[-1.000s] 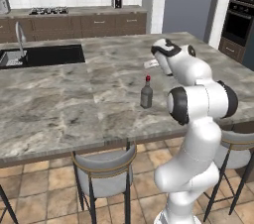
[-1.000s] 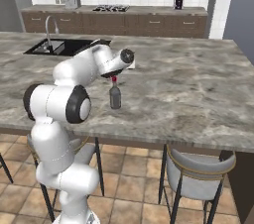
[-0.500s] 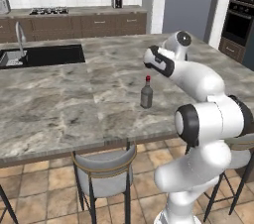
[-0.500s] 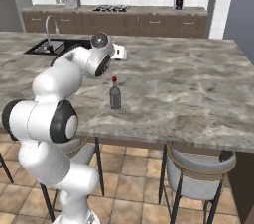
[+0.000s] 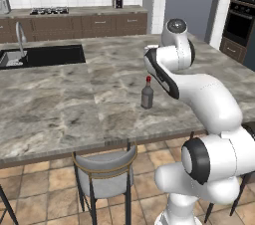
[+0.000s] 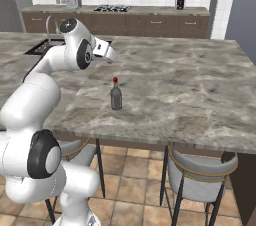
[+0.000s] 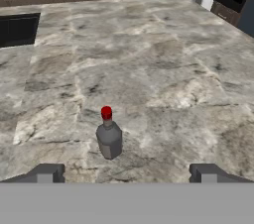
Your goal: Get the candle and the liquor from the cabinet and move them to the dining counter.
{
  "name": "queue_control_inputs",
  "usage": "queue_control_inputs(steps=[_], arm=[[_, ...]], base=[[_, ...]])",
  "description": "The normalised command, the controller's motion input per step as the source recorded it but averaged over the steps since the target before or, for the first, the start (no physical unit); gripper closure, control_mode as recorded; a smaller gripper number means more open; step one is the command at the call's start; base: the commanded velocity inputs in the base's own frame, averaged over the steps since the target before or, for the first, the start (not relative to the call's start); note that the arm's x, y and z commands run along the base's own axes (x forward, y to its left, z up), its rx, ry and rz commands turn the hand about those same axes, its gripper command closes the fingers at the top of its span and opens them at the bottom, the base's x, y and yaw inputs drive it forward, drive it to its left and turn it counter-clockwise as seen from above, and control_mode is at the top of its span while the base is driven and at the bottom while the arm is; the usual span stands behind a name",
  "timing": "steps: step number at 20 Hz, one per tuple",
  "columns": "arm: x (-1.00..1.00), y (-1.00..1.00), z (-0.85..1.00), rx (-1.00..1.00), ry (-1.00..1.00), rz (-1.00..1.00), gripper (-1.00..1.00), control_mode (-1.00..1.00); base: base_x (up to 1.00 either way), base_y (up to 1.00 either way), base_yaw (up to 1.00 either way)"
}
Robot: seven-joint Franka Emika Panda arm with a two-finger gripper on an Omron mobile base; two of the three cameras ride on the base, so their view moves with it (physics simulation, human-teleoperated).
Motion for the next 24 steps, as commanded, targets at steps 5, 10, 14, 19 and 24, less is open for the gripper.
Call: queue_control_inputs(steps=[5, 10, 14, 19, 24], arm=[[-1.0, 0.0, 0.18, 0.0, 0.02, 0.01, -1.0, -1.0], [-1.0, 0.0, 0.01, 0.0, 0.0, 0.08, -1.0, -1.0], [-0.86, 0.0, 0.07, 0.0, 0.0, 0.15, -1.0, -1.0], [-0.66, 0.0, 0.25, 0.0, 0.0, 0.06, -1.0, -1.0], [-0.66, 0.0, 0.13, 0.0, 0.0, 0.0, -1.0, -1.0]], base=[[0.0, 0.0, 0.0], [0.0, 0.0, 0.0], [0.0, 0.0, 0.0], [0.0, 0.0, 0.0], [0.0, 0.0, 0.0]])
